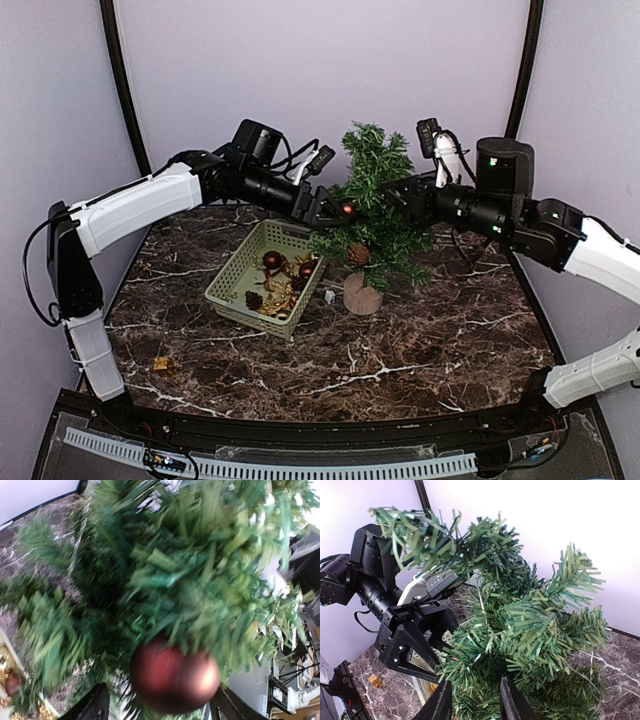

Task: Decorate the small christmas tree
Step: Hang the ornament ball on the branch, then pick up the ornament ball from the bin.

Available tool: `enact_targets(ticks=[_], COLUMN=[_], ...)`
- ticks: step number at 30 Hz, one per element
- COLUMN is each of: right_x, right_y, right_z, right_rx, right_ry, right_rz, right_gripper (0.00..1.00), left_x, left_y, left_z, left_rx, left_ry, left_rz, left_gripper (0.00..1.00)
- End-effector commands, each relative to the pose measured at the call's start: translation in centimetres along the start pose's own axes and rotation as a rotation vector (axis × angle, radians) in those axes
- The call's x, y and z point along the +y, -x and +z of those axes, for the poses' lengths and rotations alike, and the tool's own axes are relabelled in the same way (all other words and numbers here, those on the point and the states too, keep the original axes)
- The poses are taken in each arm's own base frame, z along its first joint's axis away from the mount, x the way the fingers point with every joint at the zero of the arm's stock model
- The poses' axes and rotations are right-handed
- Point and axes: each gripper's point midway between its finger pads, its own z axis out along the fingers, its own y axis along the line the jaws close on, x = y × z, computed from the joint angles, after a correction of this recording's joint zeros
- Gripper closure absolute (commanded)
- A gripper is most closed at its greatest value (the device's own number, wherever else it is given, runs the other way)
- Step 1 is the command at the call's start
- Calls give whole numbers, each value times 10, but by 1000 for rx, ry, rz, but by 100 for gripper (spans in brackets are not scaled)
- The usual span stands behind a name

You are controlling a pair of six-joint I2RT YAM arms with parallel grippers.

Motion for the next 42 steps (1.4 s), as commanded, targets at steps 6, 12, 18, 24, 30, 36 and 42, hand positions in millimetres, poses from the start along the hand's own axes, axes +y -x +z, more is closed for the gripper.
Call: enact_targets(ticks=[6,12,18,24,30,36,42], right_x=[10,2,-27,-71,-120,-135,-162], right_y=[28,36,29,12,-6,-21,-41], right_z=[-25,-37,-45,-52,-61,-62,-67], right_rx=[-126,-187,-192,-175,-176,-163,-147], right_ry=[62,32,-104,-190,-294,-305,-371], right_rz=[15,29,64,158,240,277,323], right_gripper=[50,24,14,12,10,9,8], left_x=[-29,-33,-11,57,120,181,227], left_y=[18,14,-5,-52,-77,-91,-90], left_z=[-53,-91,-107,-100,-87,-69,-53], left_rx=[-165,-296,-337,-303,-267,-191,-142], left_ry=[14,96,222,420,588,729,850], left_rz=[67,85,-3,-205,-302,-355,-341], left_gripper=[21,17,16,19,24,25,27])
